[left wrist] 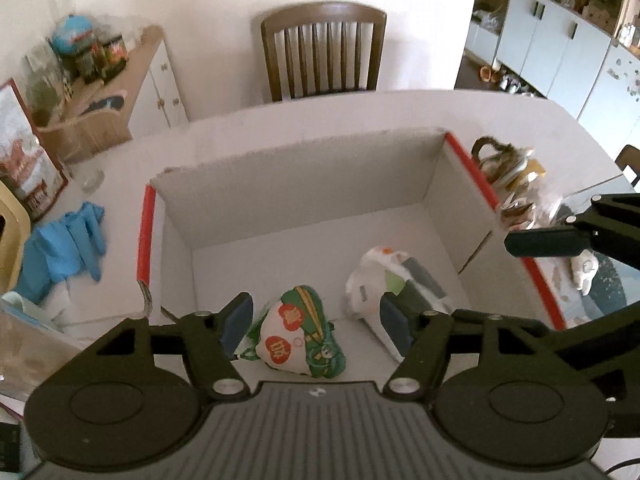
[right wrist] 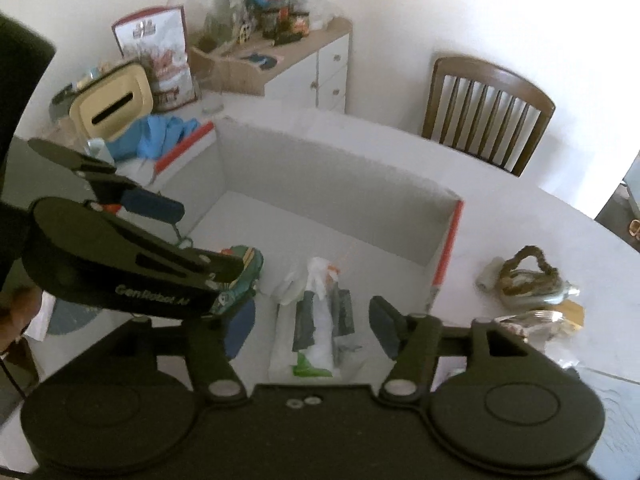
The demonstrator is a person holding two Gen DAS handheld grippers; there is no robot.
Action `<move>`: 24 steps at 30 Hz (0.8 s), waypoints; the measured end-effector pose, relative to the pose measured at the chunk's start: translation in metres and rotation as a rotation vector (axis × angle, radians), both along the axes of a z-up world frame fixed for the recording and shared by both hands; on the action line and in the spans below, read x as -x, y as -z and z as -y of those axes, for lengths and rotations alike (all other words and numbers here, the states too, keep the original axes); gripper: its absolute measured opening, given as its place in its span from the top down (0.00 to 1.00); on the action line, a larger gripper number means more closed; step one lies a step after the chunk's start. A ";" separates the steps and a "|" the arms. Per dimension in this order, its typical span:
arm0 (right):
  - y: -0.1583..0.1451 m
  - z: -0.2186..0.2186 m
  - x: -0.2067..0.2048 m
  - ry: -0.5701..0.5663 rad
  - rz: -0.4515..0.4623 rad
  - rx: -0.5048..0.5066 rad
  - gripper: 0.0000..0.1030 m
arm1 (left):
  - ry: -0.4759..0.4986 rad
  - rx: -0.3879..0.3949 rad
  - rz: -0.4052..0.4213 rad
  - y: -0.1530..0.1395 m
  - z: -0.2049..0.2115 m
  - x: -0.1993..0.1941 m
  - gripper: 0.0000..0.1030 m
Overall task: Organize objects
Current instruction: 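Carry both items into the cardboard box and open both tools, then withdraw both tools from the box back over the table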
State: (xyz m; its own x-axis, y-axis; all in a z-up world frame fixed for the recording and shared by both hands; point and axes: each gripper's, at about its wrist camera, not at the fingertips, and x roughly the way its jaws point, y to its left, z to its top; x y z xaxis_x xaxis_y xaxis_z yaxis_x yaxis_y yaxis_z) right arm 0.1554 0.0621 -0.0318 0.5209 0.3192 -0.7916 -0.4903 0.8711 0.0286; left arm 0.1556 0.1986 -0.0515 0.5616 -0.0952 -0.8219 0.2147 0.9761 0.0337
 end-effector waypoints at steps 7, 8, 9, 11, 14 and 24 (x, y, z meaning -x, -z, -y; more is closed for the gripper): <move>-0.019 0.022 0.015 -0.005 0.034 -0.056 0.29 | -0.009 0.021 0.048 -0.020 0.013 0.019 0.29; -0.021 0.026 0.019 -0.008 0.039 -0.064 0.26 | -0.012 0.023 0.056 -0.023 0.016 0.022 0.27; -0.023 0.031 0.022 -0.010 0.046 -0.071 0.23 | -0.017 0.026 0.067 -0.025 0.019 0.026 0.26; -0.029 0.042 0.030 -0.019 0.065 -0.085 0.21 | -0.032 0.029 0.098 -0.032 0.025 0.034 0.22; -0.036 0.063 0.041 -0.030 0.088 -0.104 0.17 | -0.046 0.043 0.138 -0.041 0.036 0.046 0.20; -0.050 0.156 0.078 -0.028 0.151 -0.163 0.03 | -0.082 0.101 0.213 -0.054 0.080 0.079 0.18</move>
State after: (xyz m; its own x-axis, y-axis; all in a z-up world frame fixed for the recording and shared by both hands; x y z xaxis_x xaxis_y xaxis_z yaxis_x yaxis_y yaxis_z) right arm 0.0771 -0.0942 0.0185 0.6184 0.4528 -0.6423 -0.5240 0.8467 0.0923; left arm 0.0769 0.1187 0.0024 0.7302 -0.1178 -0.6730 0.1329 0.9907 -0.0293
